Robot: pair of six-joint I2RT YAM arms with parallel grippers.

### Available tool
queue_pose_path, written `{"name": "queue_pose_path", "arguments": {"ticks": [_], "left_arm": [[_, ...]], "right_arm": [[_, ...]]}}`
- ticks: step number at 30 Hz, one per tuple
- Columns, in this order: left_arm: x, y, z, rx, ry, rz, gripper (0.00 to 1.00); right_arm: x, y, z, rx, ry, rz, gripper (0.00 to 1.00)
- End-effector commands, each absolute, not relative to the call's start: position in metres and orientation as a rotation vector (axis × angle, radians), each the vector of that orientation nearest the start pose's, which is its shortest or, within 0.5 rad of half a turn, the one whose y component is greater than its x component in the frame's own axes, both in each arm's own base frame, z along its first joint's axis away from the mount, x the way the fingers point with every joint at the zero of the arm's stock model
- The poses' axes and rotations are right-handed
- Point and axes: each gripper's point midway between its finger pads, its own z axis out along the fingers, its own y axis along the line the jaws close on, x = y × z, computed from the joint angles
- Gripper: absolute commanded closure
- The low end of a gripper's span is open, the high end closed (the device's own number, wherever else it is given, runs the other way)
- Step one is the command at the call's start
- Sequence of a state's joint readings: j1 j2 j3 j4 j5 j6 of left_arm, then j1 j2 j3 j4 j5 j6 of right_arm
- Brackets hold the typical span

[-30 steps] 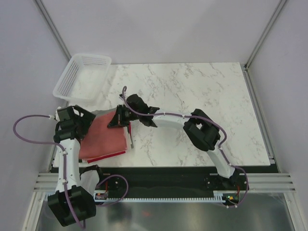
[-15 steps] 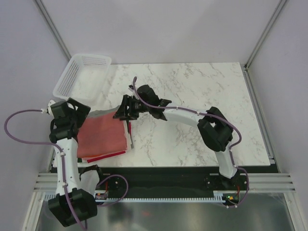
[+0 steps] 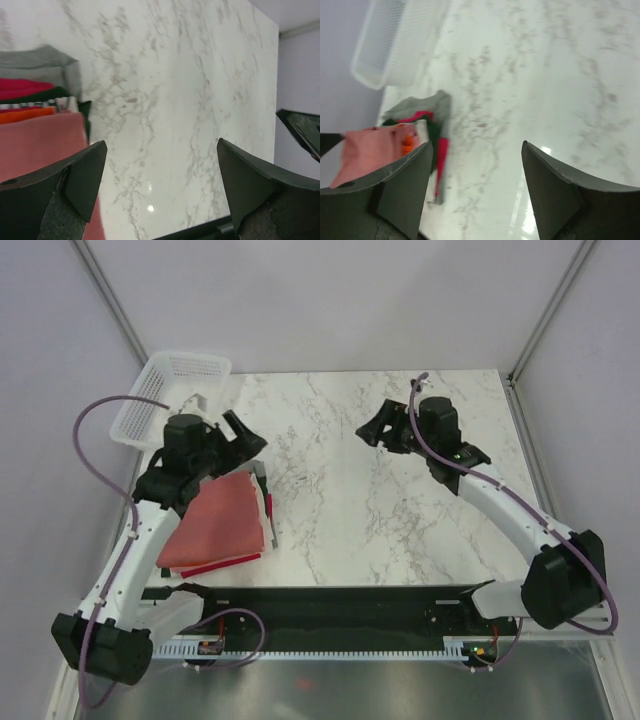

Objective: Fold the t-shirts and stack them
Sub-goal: Reset both grippers

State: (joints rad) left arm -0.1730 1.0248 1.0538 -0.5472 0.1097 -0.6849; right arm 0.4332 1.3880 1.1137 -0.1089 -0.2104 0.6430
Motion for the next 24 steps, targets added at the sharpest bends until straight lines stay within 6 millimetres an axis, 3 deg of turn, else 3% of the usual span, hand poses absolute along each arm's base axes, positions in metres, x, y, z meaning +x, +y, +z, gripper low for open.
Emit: {"name": "queue_pose_path", "arguments": {"ticks": [1,2,3,4,5,6,7,8,9,10,13,15,17,18,21,24], "left_arm": [[0.319,-0.147,0.282,-0.352,2.015,-0.691,0.01],[0.321,-0.161,0.275,-0.292,2.033,-0.694,0.01],[0.311,-0.189,0.269,-0.192,2.060,-0.722,0.01],[0.312,-0.194,0.263,-0.148,2.063,-0.664,0.00],[0.307,-0.207,0.257,-0.089,2.077,-0.654,0.00],[0.300,-0.228,0.240,-0.007,2.113,-0.635,0.00],[0.296,-0.235,0.230,0.042,2.128,-0.614,0.00],[0.289,-0.245,0.222,0.088,2.136,-0.620,0.00],[0.281,-0.245,0.200,0.116,2.166,-0.617,0.01],[0.283,-0.252,0.204,0.132,2.105,-0.664,0.00],[0.273,-0.256,0.191,0.199,1.992,-0.745,0.00],[0.264,-0.251,0.171,0.234,1.977,-0.737,0.00],[0.262,-0.249,0.174,0.278,1.913,-0.724,0.00],[0.257,-0.247,0.162,0.306,1.920,-0.705,0.00],[0.258,-0.242,0.154,0.342,1.892,-0.659,0.00],[0.257,-0.236,0.141,0.345,1.885,-0.636,0.02]], "right_arm": [[0.356,0.168,0.217,0.104,2.001,0.559,0.21],[0.352,0.150,0.215,0.138,1.971,0.480,0.21],[0.350,0.121,0.213,0.208,1.934,0.354,0.19],[0.335,0.100,0.209,0.251,1.900,0.300,0.16],[0.328,0.087,0.207,0.277,1.881,0.262,0.12],[0.318,0.068,0.190,0.298,1.889,0.188,0.07],[0.309,0.061,0.198,0.303,1.848,0.182,0.03],[0.304,0.057,0.194,0.302,1.845,0.169,0.02],[0.297,0.054,0.180,0.290,1.862,0.154,0.02],[0.293,0.054,0.182,0.290,1.838,0.172,0.02],[0.290,0.063,0.180,0.281,1.814,0.248,0.02],[0.290,0.066,0.170,0.269,1.808,0.267,0.02],[0.293,0.067,0.164,0.281,1.775,0.283,0.02],[0.289,0.065,0.143,0.285,1.803,0.272,0.02],[0.289,0.058,0.133,0.341,1.785,0.249,0.02],[0.290,0.059,0.138,0.335,1.791,0.256,0.02]]}}
